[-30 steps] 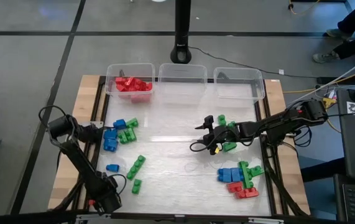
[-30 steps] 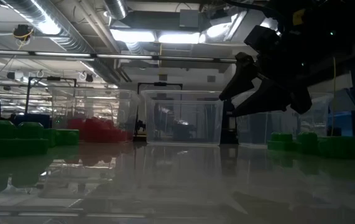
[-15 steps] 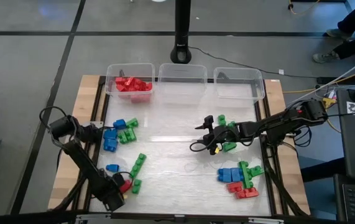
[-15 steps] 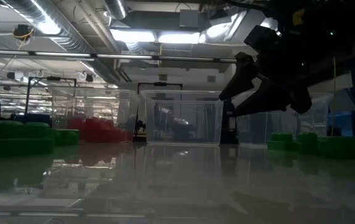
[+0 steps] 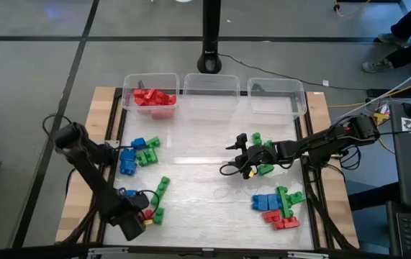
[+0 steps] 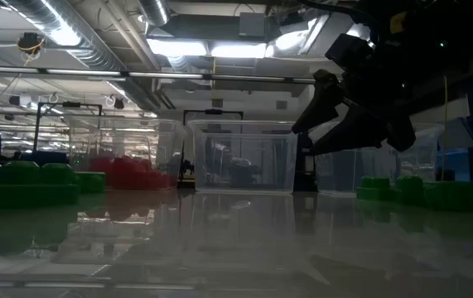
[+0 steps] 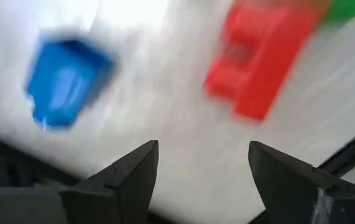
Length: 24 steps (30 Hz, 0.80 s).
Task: Sort blocks
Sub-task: Put the red game piece into the left transparent bin
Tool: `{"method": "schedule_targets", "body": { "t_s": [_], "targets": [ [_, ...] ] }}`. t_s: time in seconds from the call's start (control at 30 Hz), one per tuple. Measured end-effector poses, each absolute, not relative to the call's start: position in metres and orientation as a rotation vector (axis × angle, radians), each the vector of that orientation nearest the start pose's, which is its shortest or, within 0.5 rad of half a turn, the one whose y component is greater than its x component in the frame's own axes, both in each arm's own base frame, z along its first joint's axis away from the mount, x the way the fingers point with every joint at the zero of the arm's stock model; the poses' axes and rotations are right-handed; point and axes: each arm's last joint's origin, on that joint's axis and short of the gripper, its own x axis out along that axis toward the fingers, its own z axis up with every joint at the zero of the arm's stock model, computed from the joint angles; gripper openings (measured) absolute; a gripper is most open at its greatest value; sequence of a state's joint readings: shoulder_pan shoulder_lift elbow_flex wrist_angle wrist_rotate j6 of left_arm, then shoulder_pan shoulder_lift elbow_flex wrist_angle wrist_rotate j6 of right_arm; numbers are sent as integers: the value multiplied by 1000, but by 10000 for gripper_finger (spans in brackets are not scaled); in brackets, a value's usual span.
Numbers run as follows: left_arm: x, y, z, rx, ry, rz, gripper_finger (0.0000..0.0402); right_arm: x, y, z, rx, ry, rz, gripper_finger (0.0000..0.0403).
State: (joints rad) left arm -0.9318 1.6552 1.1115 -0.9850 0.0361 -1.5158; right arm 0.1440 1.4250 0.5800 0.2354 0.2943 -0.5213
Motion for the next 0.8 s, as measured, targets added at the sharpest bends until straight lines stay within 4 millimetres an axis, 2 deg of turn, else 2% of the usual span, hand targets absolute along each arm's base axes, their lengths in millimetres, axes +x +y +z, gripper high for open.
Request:
{"method": "schedule_targets", "body": {
  "t_s": [0.1,0.2,0.27,0.37,0.5,0.6,0.8],
  "targets": [
    [168,-229,207,-522,1327,455,239,266,30,167,-638,623,13,305],
    [169,-226,211,-531,1219,489,239,266,30,167,-637,623,13,305],
    [170,-225,211,-509,1193,492,239,266,30,167,-637,623,13,305],
    [171,-221,209,-374,1206,440,239,266,30,167,-638,623,13,305],
    [173,-219,208,-376,1209,452,246,266,30,167,-639,624,7,305],
    [174,-220,208,-373,1209,430,270,266,30,167,-643,625,4,305],
    [176,-224,208,-385,1203,376,348,266,30,167,-647,625,5,305]
  ]
}}
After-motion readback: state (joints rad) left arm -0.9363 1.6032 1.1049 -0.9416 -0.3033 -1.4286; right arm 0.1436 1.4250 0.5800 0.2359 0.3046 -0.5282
